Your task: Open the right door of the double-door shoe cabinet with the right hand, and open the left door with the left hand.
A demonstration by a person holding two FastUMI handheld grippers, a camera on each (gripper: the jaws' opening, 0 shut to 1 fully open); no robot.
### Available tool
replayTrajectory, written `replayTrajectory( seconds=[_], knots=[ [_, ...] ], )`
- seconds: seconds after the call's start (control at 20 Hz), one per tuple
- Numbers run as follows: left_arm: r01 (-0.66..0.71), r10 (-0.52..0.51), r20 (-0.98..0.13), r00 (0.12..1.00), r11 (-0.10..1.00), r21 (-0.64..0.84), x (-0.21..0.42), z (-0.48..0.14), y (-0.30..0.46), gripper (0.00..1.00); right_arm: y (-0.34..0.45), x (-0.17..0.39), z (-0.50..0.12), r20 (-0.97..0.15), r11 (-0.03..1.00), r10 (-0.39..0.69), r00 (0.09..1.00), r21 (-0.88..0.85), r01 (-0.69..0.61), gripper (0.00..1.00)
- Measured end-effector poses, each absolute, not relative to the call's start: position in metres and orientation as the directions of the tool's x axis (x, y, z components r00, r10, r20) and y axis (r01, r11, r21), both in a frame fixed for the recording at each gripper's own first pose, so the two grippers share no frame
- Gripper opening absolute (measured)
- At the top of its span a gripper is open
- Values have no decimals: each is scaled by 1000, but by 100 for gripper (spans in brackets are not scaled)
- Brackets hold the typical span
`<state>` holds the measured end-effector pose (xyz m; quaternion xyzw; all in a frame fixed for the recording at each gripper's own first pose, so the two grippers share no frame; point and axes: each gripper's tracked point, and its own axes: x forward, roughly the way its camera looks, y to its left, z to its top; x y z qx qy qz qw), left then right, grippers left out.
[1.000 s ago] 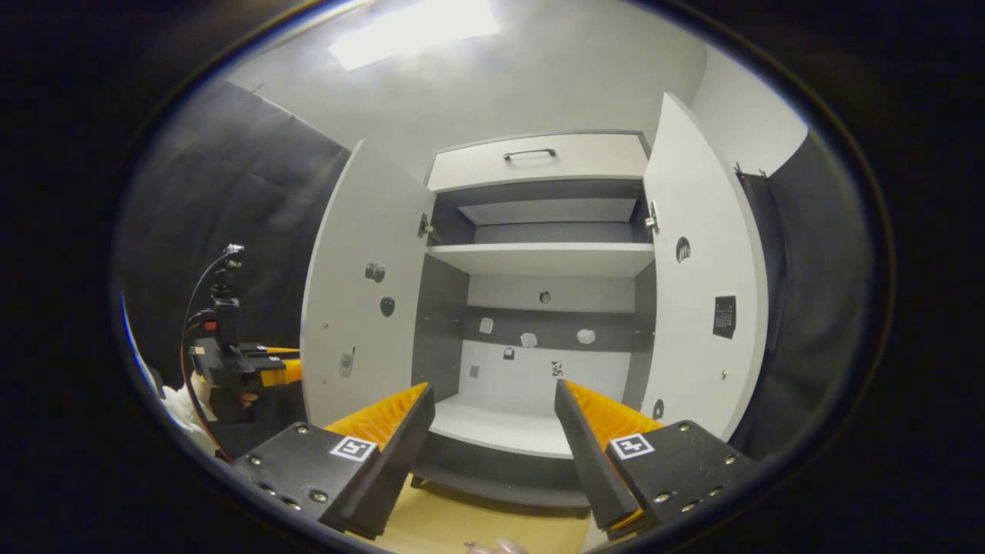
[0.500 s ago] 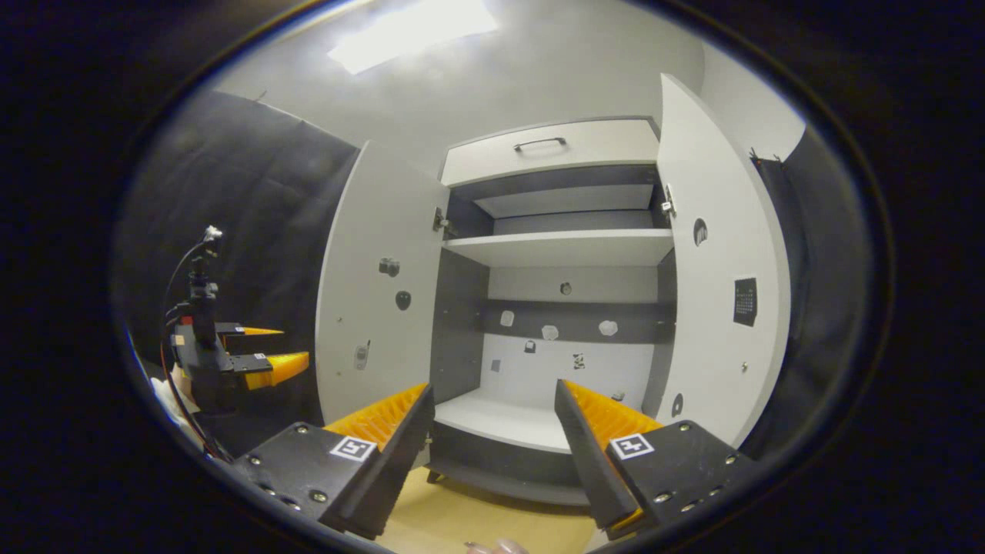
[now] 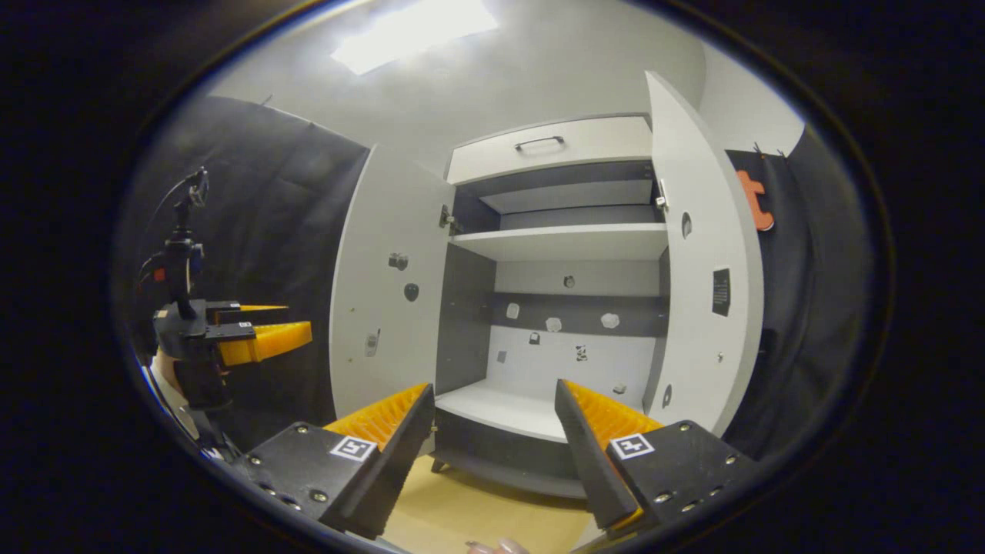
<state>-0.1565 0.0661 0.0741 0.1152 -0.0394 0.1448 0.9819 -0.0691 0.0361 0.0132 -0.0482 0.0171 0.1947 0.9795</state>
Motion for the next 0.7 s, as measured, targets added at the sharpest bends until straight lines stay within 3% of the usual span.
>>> replayTrajectory(
  seconds=[0.25,0.35,0.4,0.7],
  knots=[
    [-157,145,102,984,980,122,-112,64,14,97,19,-64,11,-42,943,319,947,-81,-322,94],
    [-130,117,114,987,985,114,-99,63,2,100,16,-61,7,-45,950,301,953,-76,-303,95],
    [-120,107,117,987,987,111,-90,61,-5,96,15,-59,4,-47,953,293,955,-72,-296,94],
    [-59,50,96,994,995,87,-54,43,-29,97,5,-47,-6,-54,967,250,967,-43,-252,95]
  ],
)
